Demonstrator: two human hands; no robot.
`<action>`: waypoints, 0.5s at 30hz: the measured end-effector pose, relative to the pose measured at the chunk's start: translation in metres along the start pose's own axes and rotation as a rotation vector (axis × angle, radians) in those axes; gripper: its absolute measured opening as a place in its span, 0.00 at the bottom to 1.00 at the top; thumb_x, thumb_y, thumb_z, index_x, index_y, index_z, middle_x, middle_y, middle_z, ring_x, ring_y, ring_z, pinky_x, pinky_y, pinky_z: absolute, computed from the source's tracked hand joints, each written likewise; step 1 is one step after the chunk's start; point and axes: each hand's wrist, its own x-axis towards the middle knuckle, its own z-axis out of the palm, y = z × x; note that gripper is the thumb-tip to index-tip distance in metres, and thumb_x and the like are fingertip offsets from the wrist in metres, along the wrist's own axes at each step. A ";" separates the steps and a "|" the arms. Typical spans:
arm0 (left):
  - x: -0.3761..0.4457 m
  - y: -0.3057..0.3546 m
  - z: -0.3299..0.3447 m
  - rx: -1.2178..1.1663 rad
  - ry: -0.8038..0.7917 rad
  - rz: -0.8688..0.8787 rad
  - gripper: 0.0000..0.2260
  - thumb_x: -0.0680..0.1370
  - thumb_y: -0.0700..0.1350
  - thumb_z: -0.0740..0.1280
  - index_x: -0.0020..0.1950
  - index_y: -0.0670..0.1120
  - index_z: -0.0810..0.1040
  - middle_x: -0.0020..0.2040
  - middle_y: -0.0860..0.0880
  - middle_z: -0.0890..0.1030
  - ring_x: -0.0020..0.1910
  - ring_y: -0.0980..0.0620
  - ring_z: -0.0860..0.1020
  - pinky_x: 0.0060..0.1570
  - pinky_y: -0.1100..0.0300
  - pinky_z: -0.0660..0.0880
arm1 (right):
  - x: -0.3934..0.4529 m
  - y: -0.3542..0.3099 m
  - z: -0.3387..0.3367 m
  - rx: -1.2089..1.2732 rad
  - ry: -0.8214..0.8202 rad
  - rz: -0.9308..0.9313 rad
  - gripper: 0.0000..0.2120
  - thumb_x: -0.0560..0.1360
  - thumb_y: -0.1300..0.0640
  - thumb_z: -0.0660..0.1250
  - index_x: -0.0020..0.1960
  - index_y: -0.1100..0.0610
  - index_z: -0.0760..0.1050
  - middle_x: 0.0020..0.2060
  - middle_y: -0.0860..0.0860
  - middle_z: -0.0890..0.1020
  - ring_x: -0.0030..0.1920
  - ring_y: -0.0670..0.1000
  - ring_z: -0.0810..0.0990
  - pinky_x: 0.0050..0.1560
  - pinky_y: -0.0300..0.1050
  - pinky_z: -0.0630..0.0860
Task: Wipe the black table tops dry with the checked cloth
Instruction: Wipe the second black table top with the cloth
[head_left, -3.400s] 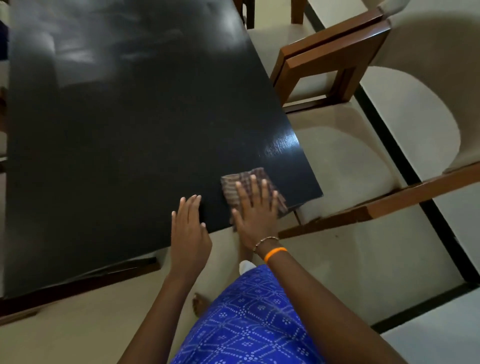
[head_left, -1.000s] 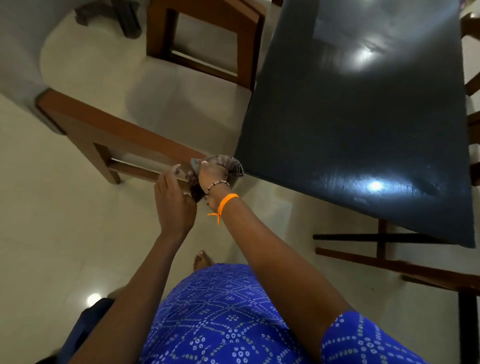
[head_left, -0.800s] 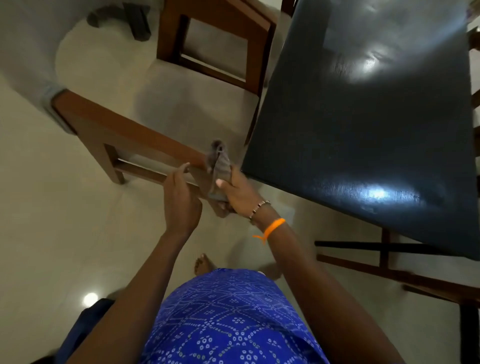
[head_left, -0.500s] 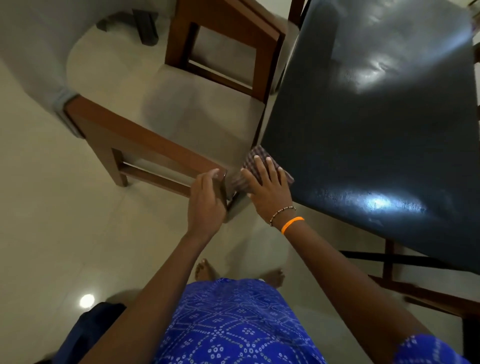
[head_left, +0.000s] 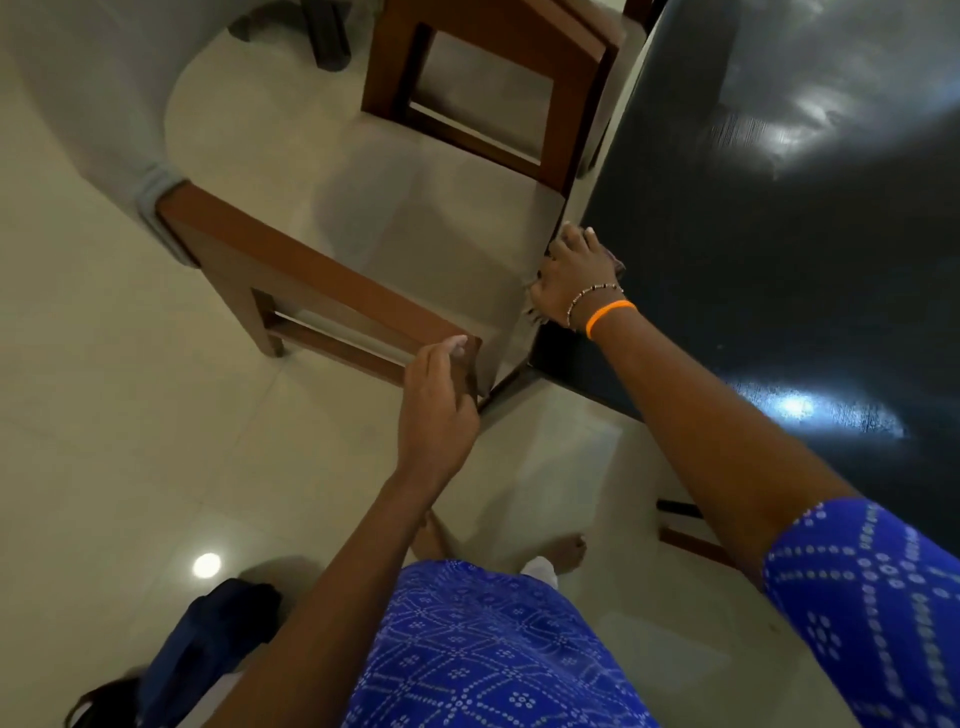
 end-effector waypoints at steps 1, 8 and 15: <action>0.001 0.001 0.001 -0.008 -0.004 -0.017 0.27 0.68 0.28 0.59 0.67 0.43 0.68 0.63 0.45 0.73 0.65 0.50 0.67 0.62 0.69 0.58 | -0.012 -0.005 0.004 0.043 0.051 -0.035 0.26 0.78 0.45 0.50 0.65 0.60 0.72 0.69 0.58 0.69 0.74 0.60 0.57 0.74 0.59 0.51; 0.009 0.023 0.027 -0.055 -0.031 -0.045 0.27 0.70 0.29 0.59 0.68 0.44 0.67 0.64 0.46 0.70 0.65 0.51 0.68 0.59 0.69 0.63 | -0.092 -0.027 0.039 0.221 0.254 -0.230 0.24 0.76 0.40 0.57 0.61 0.57 0.74 0.65 0.57 0.74 0.73 0.62 0.62 0.73 0.60 0.56; -0.006 0.051 0.061 0.057 -0.045 0.093 0.26 0.71 0.32 0.61 0.68 0.45 0.66 0.67 0.45 0.69 0.66 0.50 0.66 0.64 0.56 0.70 | -0.123 0.006 0.066 0.221 0.388 -0.252 0.28 0.75 0.43 0.62 0.72 0.52 0.64 0.71 0.56 0.69 0.71 0.62 0.66 0.69 0.58 0.64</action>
